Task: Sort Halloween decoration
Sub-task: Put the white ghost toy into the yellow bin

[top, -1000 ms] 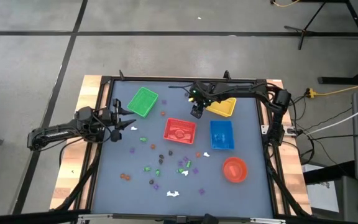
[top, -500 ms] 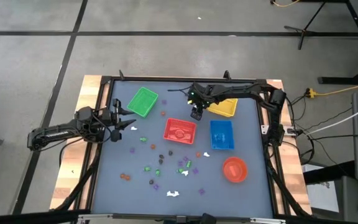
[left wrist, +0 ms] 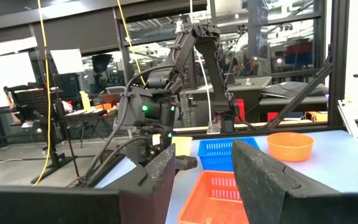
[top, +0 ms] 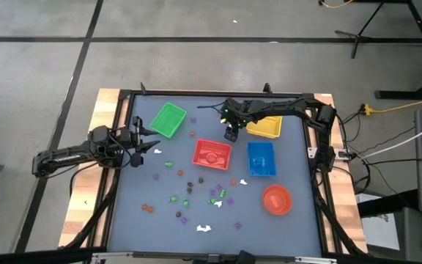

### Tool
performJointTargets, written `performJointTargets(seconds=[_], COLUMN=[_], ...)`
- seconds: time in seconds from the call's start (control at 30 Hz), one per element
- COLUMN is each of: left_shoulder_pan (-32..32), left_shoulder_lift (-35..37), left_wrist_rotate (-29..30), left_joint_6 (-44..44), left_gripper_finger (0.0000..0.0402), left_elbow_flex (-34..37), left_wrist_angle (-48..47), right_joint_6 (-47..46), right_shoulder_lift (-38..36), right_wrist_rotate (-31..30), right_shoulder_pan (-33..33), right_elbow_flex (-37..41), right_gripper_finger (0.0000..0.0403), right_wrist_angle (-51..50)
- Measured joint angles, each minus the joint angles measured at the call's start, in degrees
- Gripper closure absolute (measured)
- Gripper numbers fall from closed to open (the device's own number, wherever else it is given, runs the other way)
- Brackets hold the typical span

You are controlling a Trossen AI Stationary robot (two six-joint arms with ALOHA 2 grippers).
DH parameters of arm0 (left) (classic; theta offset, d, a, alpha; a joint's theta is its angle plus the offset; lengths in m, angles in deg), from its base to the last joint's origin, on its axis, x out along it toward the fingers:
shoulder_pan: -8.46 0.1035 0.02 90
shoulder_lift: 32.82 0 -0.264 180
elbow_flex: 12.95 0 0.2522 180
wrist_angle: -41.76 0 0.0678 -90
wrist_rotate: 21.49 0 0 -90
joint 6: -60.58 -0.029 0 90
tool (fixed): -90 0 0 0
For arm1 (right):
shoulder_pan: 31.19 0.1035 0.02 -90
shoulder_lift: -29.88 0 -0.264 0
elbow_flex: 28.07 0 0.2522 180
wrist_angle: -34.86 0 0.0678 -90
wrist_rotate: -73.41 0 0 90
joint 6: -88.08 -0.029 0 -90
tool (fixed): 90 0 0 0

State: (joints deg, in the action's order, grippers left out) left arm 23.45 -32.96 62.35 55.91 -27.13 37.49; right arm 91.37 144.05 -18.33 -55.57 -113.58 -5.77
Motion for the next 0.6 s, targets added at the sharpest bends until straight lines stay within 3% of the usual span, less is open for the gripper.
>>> performJointTargets(seconds=[0.3,0.6], left_shoulder_pan=[0.0,0.0], left_shoulder_lift=[0.0,-0.01], left_wrist_rotate=[0.0,0.0], left_joint_6=[0.0,0.0], left_gripper_finger=[0.0258,0.0258], left_elbow_flex=[0.02,0.01], left_wrist_angle=[-0.02,-0.02], right_joint_6=[0.0,0.02], right_shoulder_lift=[0.09,0.15], right_wrist_rotate=[-0.07,0.37], right_shoulder_pan=[0.0,0.09], right_elbow_flex=[0.07,0.11], right_gripper_finger=[0.0173,0.025], right_wrist_angle=[0.04,0.26])
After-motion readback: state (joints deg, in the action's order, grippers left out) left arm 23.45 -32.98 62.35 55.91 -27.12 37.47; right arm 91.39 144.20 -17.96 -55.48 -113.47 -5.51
